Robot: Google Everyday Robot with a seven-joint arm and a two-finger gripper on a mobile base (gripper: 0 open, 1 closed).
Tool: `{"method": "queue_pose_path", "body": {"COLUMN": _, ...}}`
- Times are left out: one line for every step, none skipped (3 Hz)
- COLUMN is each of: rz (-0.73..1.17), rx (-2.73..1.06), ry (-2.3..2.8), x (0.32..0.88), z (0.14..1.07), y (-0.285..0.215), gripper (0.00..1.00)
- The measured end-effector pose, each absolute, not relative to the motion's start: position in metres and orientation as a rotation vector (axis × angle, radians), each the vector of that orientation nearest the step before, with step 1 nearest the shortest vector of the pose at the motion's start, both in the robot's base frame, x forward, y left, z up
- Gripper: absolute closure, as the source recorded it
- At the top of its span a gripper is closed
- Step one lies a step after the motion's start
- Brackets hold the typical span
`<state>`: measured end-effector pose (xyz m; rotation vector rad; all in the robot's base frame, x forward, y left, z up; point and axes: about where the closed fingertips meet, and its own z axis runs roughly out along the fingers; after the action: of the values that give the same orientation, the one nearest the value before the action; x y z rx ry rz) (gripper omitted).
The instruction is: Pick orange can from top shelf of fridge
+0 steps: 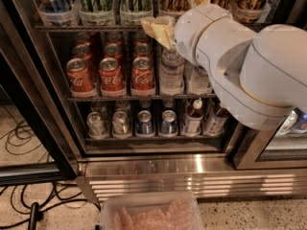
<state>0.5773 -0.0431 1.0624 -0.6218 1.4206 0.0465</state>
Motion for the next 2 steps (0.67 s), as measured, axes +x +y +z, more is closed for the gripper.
{"method": "queue_pose_path", "body": {"rz": 0.047, "rx": -0.622, "ry": 1.421, "x": 0.5774, "z": 1.0624, "y": -0.0431, "gripper": 0.35}}
{"method": "queue_pose_path", "body": {"rz": 0.05, "rx": -0.602, "ry": 1.418, "x": 0.5805, "z": 1.0675, "y": -0.0415, "gripper": 0.41}}
